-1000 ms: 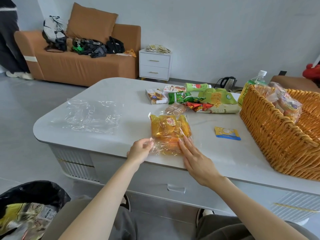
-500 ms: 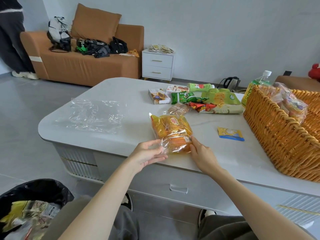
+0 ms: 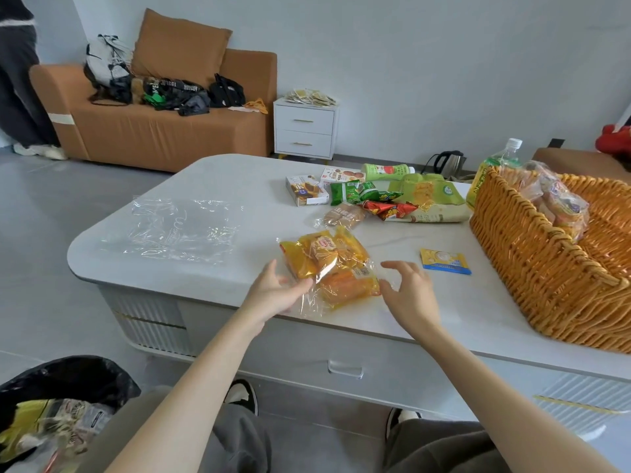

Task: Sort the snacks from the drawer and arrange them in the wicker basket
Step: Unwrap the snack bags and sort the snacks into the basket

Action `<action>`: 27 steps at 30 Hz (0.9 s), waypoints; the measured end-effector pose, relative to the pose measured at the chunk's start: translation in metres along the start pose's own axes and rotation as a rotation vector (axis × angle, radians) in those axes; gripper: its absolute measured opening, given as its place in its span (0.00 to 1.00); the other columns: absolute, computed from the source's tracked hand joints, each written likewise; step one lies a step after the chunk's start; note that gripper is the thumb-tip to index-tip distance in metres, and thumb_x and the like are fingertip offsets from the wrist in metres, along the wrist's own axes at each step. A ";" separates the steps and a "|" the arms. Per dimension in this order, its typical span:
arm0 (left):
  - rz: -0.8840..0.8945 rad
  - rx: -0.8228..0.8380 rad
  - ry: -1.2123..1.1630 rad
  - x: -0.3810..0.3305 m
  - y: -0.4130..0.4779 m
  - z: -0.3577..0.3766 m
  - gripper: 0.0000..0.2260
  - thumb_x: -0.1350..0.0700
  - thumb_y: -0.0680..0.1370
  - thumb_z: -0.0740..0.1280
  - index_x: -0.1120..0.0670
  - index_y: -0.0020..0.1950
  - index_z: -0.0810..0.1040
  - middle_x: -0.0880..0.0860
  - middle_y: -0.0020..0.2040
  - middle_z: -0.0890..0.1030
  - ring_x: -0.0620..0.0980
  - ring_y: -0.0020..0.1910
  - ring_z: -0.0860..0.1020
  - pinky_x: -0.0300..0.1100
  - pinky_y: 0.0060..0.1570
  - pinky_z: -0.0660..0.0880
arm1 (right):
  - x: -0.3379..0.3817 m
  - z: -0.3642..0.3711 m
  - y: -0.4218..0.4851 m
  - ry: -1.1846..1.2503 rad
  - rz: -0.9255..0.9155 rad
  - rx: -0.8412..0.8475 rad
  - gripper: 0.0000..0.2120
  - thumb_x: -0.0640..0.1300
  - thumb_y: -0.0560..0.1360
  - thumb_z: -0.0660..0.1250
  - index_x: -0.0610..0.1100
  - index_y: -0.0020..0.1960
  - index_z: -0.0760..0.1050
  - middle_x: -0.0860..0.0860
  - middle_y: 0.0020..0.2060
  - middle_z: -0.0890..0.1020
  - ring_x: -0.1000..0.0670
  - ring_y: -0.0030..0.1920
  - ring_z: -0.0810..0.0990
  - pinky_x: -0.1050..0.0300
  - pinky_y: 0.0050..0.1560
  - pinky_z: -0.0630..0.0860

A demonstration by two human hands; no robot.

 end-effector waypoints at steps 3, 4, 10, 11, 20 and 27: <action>0.346 -0.261 0.420 -0.039 -0.002 -0.013 0.33 0.43 0.77 0.65 0.51 0.77 0.55 0.54 0.73 0.64 0.54 0.72 0.63 0.49 0.67 0.64 | 0.001 -0.011 -0.004 0.037 0.061 -0.050 0.08 0.48 0.77 0.65 0.49 0.55 0.75 0.52 0.51 0.77 0.50 0.56 0.72 0.55 0.46 0.67; 0.432 -0.272 0.469 -0.049 0.000 -0.009 0.30 0.44 0.78 0.63 0.50 0.77 0.57 0.54 0.74 0.62 0.54 0.73 0.60 0.50 0.67 0.64 | 0.000 -0.007 -0.004 0.057 0.092 -0.005 0.07 0.50 0.76 0.65 0.49 0.51 0.75 0.53 0.47 0.78 0.50 0.52 0.75 0.55 0.44 0.69; 0.302 -0.087 0.697 -0.046 0.052 0.022 0.26 0.36 0.80 0.51 0.40 0.77 0.54 0.58 0.79 0.50 0.60 0.77 0.45 0.61 0.73 0.46 | 0.000 0.026 -0.006 0.116 0.085 0.235 0.11 0.53 0.76 0.65 0.52 0.57 0.75 0.50 0.44 0.78 0.51 0.43 0.77 0.60 0.41 0.71; 0.267 -0.065 0.708 -0.043 0.058 0.024 0.26 0.35 0.79 0.49 0.38 0.76 0.53 0.58 0.78 0.52 0.61 0.77 0.46 0.63 0.72 0.44 | 0.000 0.028 -0.004 0.114 0.075 0.239 0.13 0.53 0.76 0.66 0.53 0.60 0.74 0.49 0.45 0.78 0.49 0.47 0.76 0.58 0.45 0.71; 0.328 -0.249 0.678 -0.060 0.033 0.016 0.18 0.36 0.77 0.58 0.46 0.57 0.76 0.55 0.52 0.74 0.57 0.58 0.73 0.51 0.60 0.69 | -0.014 0.022 0.025 0.022 0.103 0.268 0.22 0.47 0.79 0.62 0.52 0.73 0.67 0.44 0.69 0.63 0.43 0.71 0.58 0.54 0.69 0.57; 0.352 -0.167 0.492 -0.055 0.042 0.027 0.19 0.45 0.81 0.56 0.49 0.70 0.68 0.55 0.69 0.68 0.54 0.69 0.67 0.49 0.61 0.67 | -0.009 0.014 0.040 -0.009 -0.084 0.265 0.23 0.42 0.82 0.52 0.47 0.77 0.58 0.50 0.75 0.63 0.51 0.75 0.59 0.58 0.71 0.57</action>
Point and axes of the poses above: each hand's wrist, its own y-axis towards the middle knuckle, its own z-axis out of the palm, x = y × z, the point moved 8 cm from there along y, towards the middle knuckle
